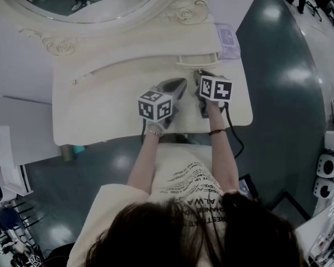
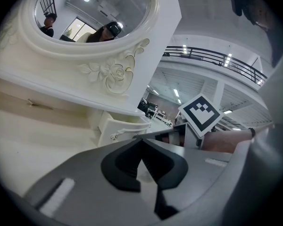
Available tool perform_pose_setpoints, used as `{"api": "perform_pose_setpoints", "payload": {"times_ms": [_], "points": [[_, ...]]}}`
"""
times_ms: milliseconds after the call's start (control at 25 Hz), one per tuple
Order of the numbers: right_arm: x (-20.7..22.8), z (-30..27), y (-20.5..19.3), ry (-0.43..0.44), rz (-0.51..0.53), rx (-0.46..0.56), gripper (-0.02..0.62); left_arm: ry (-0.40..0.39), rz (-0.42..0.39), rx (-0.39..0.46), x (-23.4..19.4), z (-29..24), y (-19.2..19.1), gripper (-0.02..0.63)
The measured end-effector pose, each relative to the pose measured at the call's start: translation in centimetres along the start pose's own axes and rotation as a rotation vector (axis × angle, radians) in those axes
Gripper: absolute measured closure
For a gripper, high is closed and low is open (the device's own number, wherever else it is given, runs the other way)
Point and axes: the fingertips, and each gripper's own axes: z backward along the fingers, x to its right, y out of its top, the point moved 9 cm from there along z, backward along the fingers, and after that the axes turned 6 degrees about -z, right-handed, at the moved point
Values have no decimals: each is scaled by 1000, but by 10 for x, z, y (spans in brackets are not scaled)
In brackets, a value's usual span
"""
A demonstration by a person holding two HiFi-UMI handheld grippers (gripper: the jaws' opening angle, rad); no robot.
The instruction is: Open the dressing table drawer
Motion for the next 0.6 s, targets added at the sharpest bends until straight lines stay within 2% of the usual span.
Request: {"api": "perform_pose_setpoints", "payload": {"times_ms": [600], "points": [[-1,6,-6,4,-3,1,495,-13,1,-14,6,-1,-5,607]]}}
